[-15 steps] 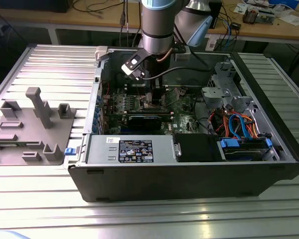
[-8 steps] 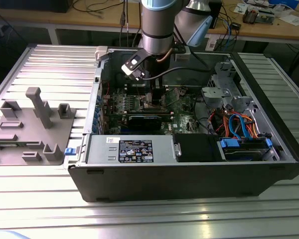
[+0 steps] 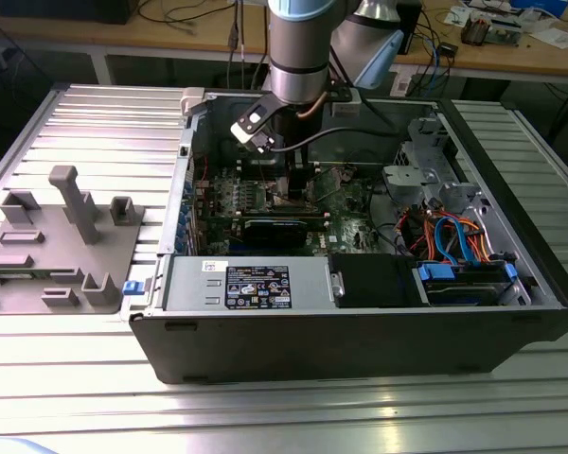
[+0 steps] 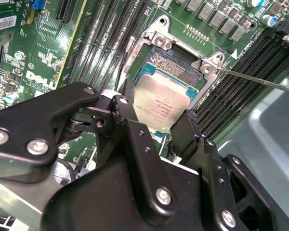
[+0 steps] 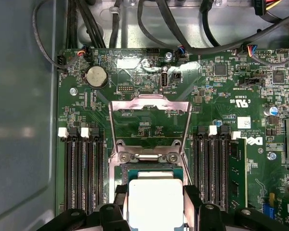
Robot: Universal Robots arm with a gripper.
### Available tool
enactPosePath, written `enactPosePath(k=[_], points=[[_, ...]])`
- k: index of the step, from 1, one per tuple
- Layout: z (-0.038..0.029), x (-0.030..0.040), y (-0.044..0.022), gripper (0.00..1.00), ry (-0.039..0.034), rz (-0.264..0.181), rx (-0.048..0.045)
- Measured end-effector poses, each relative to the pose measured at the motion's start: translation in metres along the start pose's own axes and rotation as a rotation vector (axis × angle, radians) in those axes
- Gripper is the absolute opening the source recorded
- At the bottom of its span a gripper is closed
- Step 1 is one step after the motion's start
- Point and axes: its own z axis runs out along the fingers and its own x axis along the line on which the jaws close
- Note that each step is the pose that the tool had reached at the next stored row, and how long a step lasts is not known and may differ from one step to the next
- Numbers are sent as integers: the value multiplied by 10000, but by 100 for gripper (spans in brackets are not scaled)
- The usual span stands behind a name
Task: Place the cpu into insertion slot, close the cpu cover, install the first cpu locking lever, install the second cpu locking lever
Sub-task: 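Place the cpu into insertion slot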
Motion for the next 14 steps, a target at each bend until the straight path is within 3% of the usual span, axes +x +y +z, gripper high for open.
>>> enactPosePath(k=[2,14], points=[[13,26,-1,54,-245,-14,-1],[145,71,-33,54,-251,-8,0]])
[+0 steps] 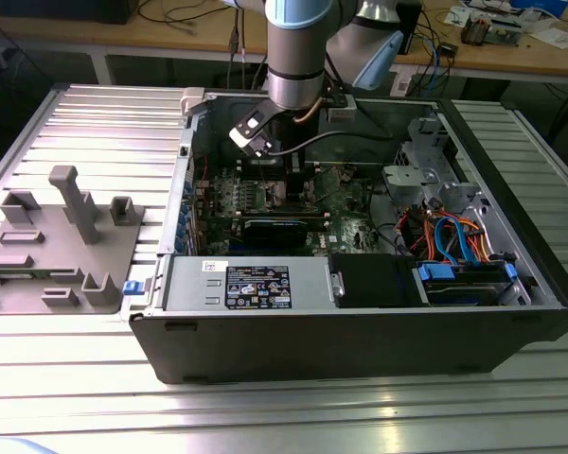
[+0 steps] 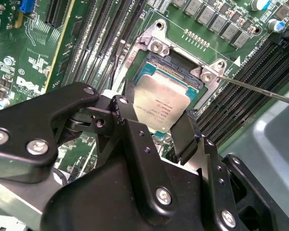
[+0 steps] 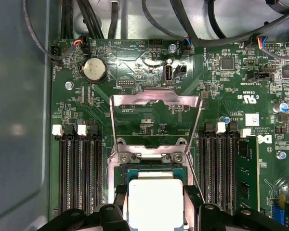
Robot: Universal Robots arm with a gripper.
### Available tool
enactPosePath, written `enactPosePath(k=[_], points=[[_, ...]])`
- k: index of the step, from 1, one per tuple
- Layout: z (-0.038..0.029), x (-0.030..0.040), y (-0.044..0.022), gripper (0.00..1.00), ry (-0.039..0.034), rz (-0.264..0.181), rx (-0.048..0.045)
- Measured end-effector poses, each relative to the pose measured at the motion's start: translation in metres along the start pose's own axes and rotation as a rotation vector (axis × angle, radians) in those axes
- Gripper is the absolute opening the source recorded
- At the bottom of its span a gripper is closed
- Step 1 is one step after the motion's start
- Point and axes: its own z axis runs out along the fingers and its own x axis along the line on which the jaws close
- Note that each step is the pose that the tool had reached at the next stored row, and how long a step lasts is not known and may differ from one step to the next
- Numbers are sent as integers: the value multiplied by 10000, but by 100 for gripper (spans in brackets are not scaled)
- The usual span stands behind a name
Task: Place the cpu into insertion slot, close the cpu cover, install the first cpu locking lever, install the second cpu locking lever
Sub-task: 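Place the cpu into insertion slot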
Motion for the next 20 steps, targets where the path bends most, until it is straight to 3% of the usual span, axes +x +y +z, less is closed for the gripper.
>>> enactPosePath(k=[12,20], points=[[72,2,-10,54,-2,8,1],[83,3,-10,54,0,8,0]])
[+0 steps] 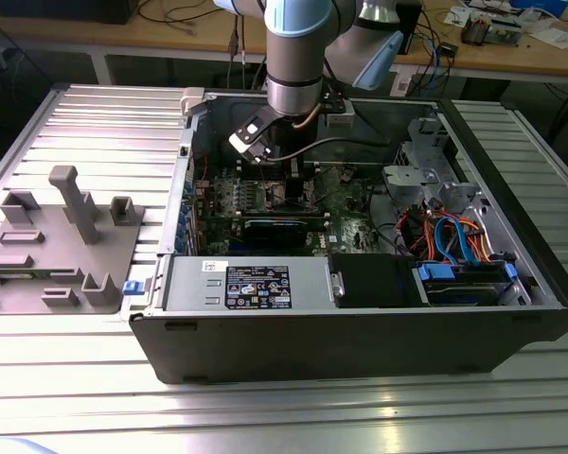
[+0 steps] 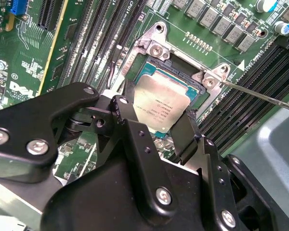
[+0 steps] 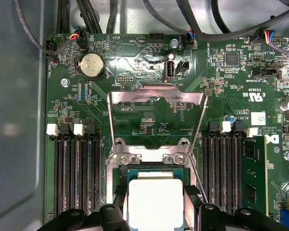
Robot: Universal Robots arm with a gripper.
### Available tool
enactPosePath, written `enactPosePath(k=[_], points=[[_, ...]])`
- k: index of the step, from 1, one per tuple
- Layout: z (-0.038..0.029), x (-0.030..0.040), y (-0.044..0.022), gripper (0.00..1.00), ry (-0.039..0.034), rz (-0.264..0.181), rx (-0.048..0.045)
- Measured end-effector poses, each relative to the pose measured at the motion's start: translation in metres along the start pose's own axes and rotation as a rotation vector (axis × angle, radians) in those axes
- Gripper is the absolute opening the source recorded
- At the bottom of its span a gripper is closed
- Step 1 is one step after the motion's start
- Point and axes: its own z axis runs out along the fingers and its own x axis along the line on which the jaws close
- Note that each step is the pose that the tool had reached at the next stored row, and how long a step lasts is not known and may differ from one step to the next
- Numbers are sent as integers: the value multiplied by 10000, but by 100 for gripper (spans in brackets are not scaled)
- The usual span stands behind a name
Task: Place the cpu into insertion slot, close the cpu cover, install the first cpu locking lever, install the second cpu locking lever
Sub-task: 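Place the cpu into insertion slot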
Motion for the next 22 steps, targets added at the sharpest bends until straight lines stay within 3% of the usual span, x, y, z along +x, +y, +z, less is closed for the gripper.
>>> enactPosePath(k=[22], points=[[29,0,-6,54,-1,105,6]])
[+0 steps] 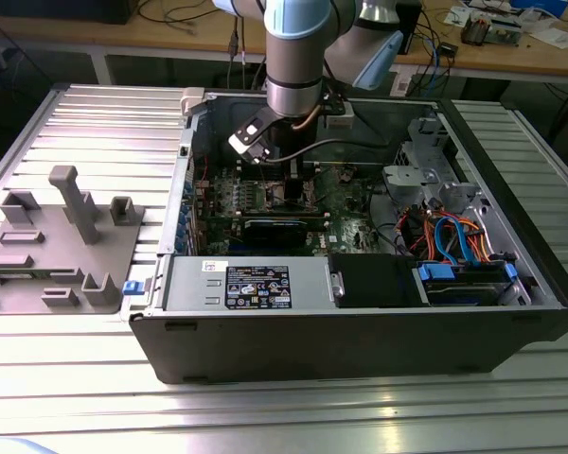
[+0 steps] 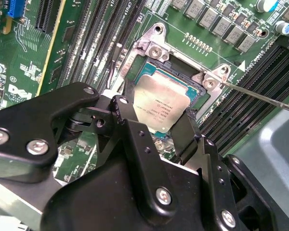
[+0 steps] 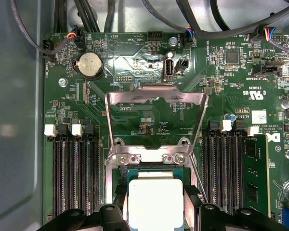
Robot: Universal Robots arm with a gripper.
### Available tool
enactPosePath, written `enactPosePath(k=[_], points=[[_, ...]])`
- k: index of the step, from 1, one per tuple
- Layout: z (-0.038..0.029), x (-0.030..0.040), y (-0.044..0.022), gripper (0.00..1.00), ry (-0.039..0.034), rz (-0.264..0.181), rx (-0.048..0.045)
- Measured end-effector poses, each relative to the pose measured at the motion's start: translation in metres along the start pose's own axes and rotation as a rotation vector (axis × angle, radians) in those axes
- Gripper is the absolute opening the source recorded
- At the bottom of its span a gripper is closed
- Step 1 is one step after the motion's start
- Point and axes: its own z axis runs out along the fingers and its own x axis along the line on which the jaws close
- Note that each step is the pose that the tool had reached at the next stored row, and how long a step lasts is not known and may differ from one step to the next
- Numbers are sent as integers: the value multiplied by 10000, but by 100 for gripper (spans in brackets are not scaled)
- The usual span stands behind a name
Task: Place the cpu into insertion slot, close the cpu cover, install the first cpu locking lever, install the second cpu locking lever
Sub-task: 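Place the cpu into insertion slot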
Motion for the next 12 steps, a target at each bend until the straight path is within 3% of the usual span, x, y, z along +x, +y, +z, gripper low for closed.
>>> enactPosePath(k=[10,12], points=[[-18,0,1,54,18,-2,-2],[-11,1,2,54,59,0,-2]])
